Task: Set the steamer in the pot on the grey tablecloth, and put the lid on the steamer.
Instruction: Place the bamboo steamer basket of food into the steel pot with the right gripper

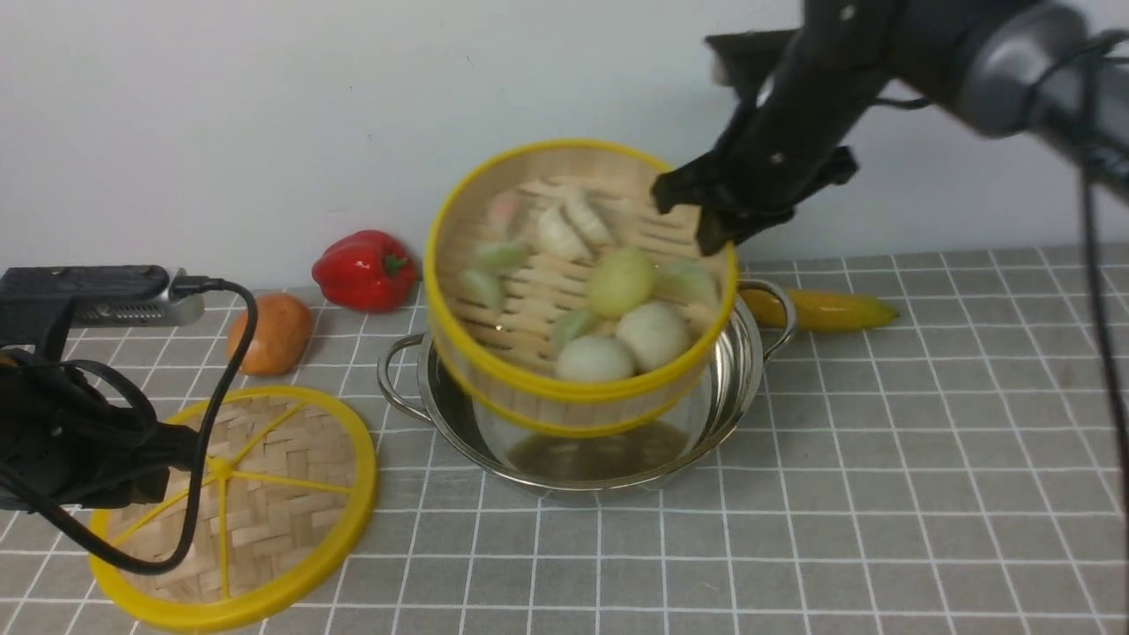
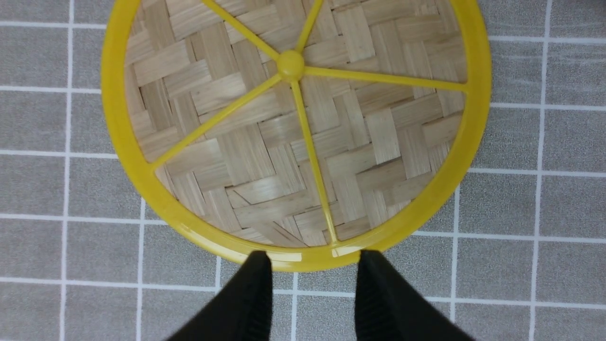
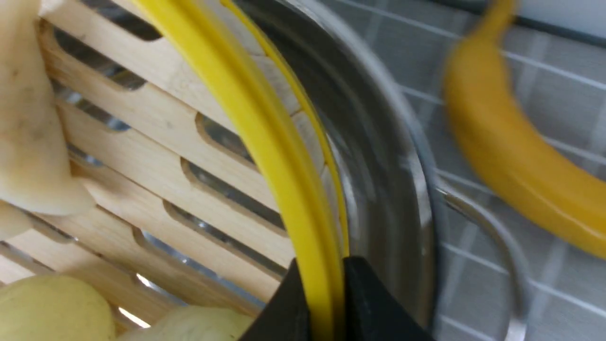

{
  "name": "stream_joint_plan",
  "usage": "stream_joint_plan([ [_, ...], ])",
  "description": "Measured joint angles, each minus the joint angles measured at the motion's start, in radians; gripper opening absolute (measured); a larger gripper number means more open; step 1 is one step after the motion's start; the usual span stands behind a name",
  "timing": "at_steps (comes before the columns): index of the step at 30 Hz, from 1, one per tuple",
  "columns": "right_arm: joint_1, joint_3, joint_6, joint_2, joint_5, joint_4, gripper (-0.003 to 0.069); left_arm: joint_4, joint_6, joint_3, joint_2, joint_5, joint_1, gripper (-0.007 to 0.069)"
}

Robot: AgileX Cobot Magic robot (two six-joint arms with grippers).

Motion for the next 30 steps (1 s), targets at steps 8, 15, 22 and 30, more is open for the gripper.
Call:
stream_joint_plan([
  [8, 0.009, -0.018, 0.013, 0.096, 0.006, -0.047, 0.0074, 0.000, 0.000, 0.000, 0.000, 0.000, 0.000, 0.0243],
  [15, 0.008, -0.020, 0.020, 0.146, -0.002, -0.098, 0.0074, 0.000, 0.000, 0.000, 0.000, -0.001, 0.000, 0.0243],
  [22, 0.008, -0.024, 0.021, 0.152, -0.005, -0.097, 0.0074, 0.000, 0.000, 0.000, 0.000, -0.001, 0.000, 0.0243],
  [30, 0.008, -0.025, 0.024, 0.152, -0.009, -0.086, 0.0151, 0.000, 0.000, 0.000, 0.000, -0.007, 0.000, 0.0243],
])
